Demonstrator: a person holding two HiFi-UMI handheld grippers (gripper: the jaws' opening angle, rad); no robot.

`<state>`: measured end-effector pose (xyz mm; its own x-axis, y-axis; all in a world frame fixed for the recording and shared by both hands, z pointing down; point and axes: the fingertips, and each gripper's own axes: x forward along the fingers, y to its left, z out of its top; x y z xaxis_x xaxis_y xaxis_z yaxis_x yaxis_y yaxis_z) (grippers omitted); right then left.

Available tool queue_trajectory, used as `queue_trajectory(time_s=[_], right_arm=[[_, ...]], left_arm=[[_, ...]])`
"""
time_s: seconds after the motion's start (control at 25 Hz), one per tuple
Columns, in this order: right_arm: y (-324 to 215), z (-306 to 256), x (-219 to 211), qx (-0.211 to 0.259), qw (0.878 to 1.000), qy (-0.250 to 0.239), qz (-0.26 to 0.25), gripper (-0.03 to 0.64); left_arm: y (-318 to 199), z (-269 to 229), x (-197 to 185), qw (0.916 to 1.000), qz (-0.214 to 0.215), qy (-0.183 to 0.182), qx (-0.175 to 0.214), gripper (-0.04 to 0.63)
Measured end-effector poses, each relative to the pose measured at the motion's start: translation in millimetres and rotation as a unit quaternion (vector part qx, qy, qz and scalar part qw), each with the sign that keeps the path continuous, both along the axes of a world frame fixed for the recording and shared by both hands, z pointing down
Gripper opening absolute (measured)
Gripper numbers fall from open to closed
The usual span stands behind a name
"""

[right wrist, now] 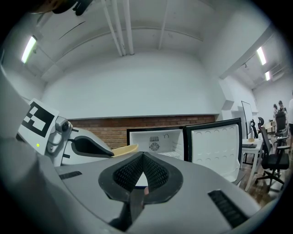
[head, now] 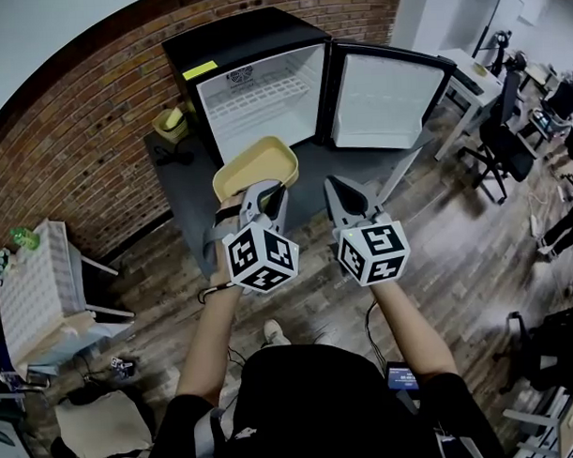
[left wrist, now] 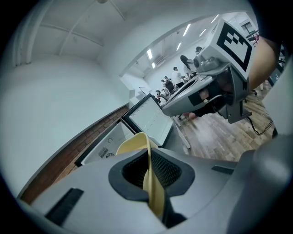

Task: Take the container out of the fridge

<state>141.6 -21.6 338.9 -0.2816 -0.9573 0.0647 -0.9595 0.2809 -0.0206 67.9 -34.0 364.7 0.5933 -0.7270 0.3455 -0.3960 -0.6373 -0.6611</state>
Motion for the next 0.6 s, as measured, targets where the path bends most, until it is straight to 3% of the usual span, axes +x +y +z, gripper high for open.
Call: queue_trajectory(time_s=[0.6], right_arm=[[15,-2,12,0.005,1.0,-0.005,-0.003,0.037]], left_arm=[[16,-1,10,1.0,-0.006,-0.007,0.001,0.032]])
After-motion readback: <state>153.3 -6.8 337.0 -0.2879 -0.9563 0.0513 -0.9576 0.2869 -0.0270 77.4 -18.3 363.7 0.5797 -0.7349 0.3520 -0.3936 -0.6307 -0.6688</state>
